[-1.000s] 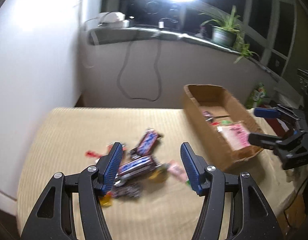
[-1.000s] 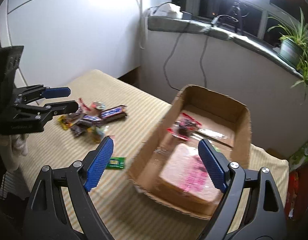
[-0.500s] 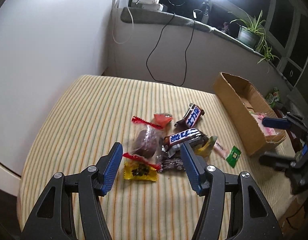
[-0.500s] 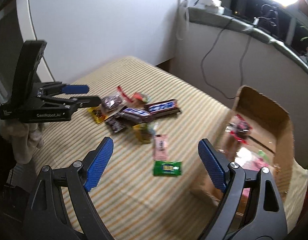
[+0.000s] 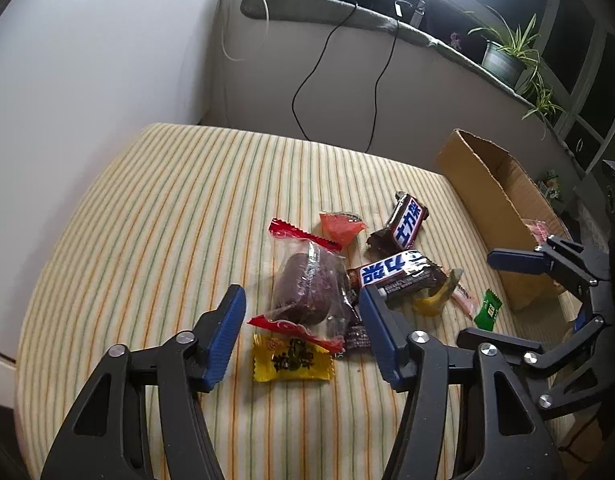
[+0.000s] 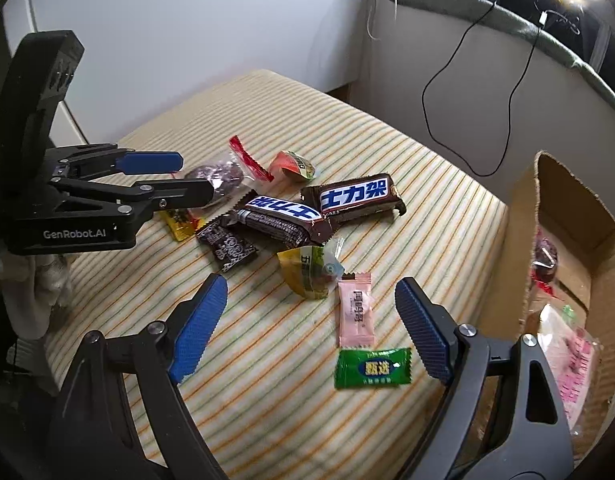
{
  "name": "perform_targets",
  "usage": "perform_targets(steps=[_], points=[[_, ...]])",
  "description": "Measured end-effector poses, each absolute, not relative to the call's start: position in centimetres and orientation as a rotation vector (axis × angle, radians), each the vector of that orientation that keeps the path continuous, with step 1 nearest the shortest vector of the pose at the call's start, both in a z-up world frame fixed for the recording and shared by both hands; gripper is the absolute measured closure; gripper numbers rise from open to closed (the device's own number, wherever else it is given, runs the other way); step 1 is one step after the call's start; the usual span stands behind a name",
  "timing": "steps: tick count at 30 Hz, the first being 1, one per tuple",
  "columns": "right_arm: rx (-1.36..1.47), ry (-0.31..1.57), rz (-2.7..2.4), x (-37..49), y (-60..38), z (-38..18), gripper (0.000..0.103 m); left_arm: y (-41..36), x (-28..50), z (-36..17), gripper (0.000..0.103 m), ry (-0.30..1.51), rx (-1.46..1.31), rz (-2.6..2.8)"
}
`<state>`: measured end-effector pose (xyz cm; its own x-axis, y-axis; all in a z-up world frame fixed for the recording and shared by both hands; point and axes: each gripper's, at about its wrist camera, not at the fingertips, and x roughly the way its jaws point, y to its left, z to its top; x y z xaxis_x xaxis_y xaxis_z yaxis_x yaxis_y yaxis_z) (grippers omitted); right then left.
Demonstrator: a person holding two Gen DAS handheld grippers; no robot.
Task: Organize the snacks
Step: 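Grasp the red-ended dark candy bag with the left tool while the right tool grasps the yellow candy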
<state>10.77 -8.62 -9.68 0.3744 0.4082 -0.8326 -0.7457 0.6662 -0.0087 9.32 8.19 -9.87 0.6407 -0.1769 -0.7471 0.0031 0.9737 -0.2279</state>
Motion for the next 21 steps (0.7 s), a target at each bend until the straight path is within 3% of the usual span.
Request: perform_targets(steps=[12,21], points=[[-0.435,0.977,0.738,13.1,-7.5,-11.9,0.035,8.7,10.3,-11.0,0.053,0.903,-0.221,-0.122],[-0.45,0.995,0.75,13.6,-6.8,-12.4,0.065,8.3,10.5,-11.2,0.059,0.902,-0.208,-0.125]])
